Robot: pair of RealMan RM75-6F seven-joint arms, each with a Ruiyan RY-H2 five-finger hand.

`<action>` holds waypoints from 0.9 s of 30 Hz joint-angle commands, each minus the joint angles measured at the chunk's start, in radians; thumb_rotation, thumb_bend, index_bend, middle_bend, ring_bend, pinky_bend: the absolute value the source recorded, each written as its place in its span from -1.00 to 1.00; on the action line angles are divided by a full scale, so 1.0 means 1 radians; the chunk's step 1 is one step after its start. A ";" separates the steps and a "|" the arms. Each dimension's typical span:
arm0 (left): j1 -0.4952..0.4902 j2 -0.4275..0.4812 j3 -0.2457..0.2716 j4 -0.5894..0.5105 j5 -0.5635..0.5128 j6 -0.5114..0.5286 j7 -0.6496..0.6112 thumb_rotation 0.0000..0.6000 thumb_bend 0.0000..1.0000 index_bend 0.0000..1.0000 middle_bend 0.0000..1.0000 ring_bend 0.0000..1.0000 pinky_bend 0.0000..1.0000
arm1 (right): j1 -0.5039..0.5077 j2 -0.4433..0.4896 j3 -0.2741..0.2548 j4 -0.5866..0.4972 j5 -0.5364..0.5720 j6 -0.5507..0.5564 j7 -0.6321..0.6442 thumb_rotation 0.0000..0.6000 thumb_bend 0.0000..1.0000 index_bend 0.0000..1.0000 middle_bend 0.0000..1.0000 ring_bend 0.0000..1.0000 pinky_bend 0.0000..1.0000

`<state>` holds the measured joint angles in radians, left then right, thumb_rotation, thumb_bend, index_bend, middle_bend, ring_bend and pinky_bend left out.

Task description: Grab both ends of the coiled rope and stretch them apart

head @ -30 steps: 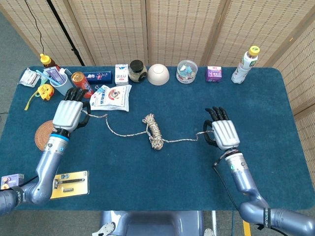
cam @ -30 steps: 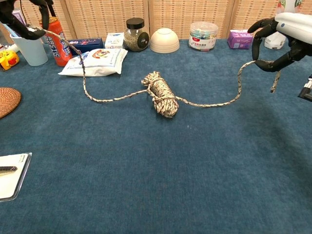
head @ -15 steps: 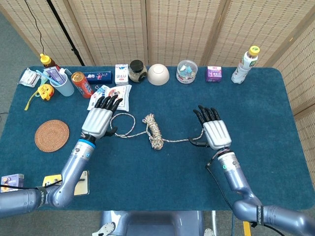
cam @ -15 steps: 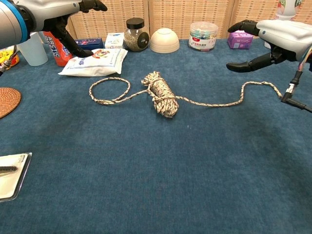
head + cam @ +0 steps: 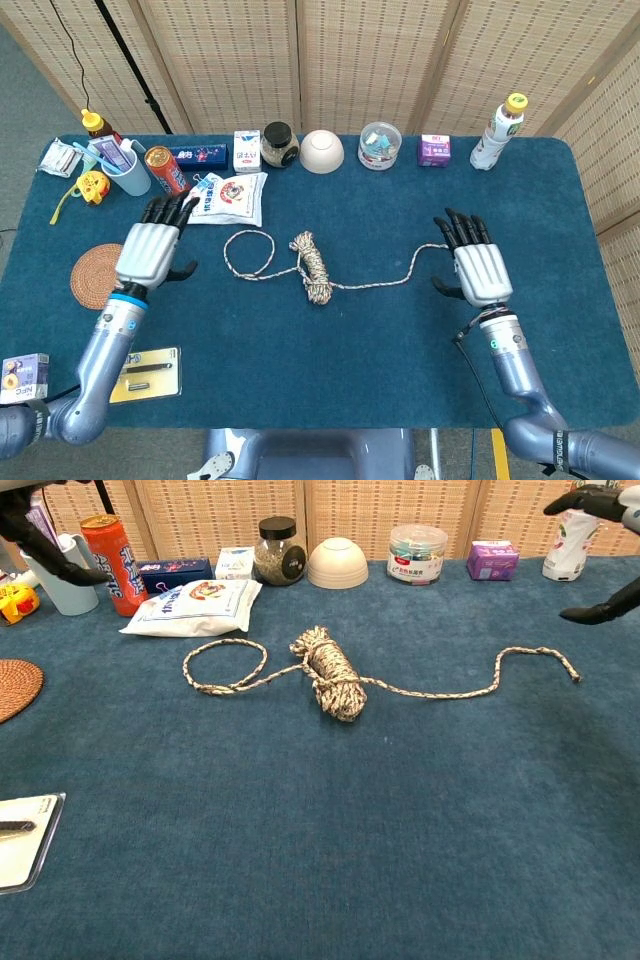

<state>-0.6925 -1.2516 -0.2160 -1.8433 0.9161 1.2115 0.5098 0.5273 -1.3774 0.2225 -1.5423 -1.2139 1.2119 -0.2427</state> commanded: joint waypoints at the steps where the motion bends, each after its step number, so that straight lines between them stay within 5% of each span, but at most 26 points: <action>1: 0.089 0.069 0.063 -0.001 0.065 0.042 -0.092 0.90 -0.52 -1.00 -1.00 -1.00 -1.00 | -0.034 0.025 -0.014 0.015 -0.017 0.034 0.025 1.00 -0.44 -0.70 -1.00 -1.00 -1.00; 14: 0.344 0.263 0.208 0.066 0.278 0.171 -0.352 0.90 -0.52 -1.00 -1.00 -1.00 -1.00 | -0.174 0.095 -0.081 0.024 -0.081 0.161 0.098 1.00 -0.44 -0.60 -0.94 -1.00 -1.00; 27: 0.548 0.284 0.266 0.144 0.391 0.351 -0.536 0.90 -0.52 -0.93 -1.00 -1.00 -1.00 | -0.301 0.121 -0.146 -0.014 -0.143 0.287 0.104 1.00 -0.44 -0.59 -0.94 -1.00 -1.00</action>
<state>-0.1631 -0.9695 0.0386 -1.7103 1.2963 1.5471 -0.0193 0.2379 -1.2602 0.0852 -1.5460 -1.3471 1.4858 -0.1318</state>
